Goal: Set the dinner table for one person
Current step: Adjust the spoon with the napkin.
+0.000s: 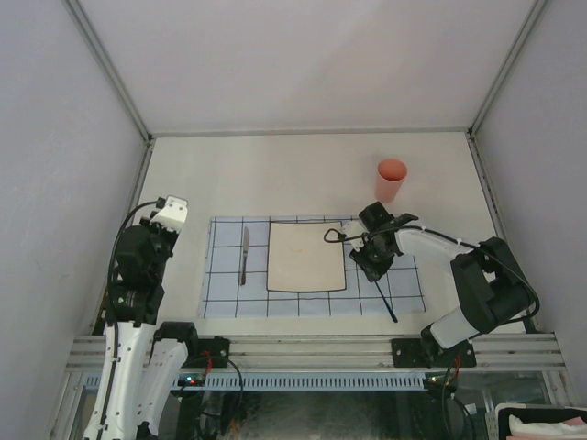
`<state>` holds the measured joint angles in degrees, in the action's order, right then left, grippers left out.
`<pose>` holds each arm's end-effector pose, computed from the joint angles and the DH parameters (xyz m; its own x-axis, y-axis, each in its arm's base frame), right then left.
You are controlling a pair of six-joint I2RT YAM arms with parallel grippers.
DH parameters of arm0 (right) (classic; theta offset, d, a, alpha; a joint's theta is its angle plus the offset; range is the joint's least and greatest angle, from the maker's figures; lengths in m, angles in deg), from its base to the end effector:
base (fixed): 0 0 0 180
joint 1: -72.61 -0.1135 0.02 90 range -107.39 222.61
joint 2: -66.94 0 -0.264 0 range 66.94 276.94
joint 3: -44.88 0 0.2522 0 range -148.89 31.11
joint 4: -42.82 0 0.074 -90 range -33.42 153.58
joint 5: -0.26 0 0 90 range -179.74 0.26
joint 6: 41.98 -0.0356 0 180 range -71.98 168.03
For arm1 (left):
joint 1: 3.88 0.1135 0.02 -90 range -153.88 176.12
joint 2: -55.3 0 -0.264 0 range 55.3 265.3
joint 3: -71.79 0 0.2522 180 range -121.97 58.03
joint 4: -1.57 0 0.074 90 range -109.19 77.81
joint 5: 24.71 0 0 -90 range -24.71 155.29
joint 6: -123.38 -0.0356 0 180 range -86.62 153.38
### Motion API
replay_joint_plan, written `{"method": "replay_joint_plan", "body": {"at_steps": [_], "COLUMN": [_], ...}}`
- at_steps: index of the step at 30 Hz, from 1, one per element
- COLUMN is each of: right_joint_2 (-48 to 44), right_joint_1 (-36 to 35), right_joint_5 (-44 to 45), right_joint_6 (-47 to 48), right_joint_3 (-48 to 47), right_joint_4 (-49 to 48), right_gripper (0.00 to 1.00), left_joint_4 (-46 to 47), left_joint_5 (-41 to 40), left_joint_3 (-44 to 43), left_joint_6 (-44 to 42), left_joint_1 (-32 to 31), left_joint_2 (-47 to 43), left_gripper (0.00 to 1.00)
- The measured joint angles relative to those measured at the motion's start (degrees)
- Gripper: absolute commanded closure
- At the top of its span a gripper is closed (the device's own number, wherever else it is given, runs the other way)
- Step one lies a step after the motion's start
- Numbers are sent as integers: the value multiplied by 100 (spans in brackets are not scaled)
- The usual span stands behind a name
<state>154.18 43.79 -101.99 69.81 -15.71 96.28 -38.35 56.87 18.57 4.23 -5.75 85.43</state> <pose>0.2166 0.1278 0.1569 -0.6147 -0.7523 -0.2371 -0.7875 0.6024 0.1303 0.1283 0.0010 0.3133 -0.3052 0.4921 -0.8153 0.0468 0.8629 0.5033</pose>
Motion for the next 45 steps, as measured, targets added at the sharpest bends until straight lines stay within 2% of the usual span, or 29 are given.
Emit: {"method": "replay_joint_plan", "body": {"at_steps": [5, 8, 9, 20, 27, 34, 40, 45], "right_joint_2": [46, 50, 52, 59, 28, -55, -564, -1204], "right_joint_1": [70, 72, 74, 92, 149, 723, 695, 616], "right_joint_5": [63, 94, 114, -11, -962, -2031, -1847, -1163], "right_joint_6": [22, 35, 33, -35, -330, -920, -1375, -1891], "right_joint_3": [-28, -35, -35, -50, -61, -177, -160, -116], "right_joint_4": [-24, -31, -35, -48, 4, -96, -319, -704], "right_gripper": [87, 99, 100, 100, 100, 100, 100, 100], "left_joint_4": [-13, -15, -15, -17, -20, -39, -59, -59], "left_joint_5": [2, 2, 2, 4, -7, -46, -50, -48], "left_joint_3": [35, 35, 35, 35, 35, 35, 35, 33], "left_joint_6": [0, 0, 0, 0, -42, -105, -146, -142], "left_joint_1": [0, 0, 0, 0, 0, 0, 0, 0], "left_joint_2": [-28, -31, -31, -94, -96, -111, -44, 76], "left_gripper": [89, 89, 89, 89, 89, 89, 90, 90]}}
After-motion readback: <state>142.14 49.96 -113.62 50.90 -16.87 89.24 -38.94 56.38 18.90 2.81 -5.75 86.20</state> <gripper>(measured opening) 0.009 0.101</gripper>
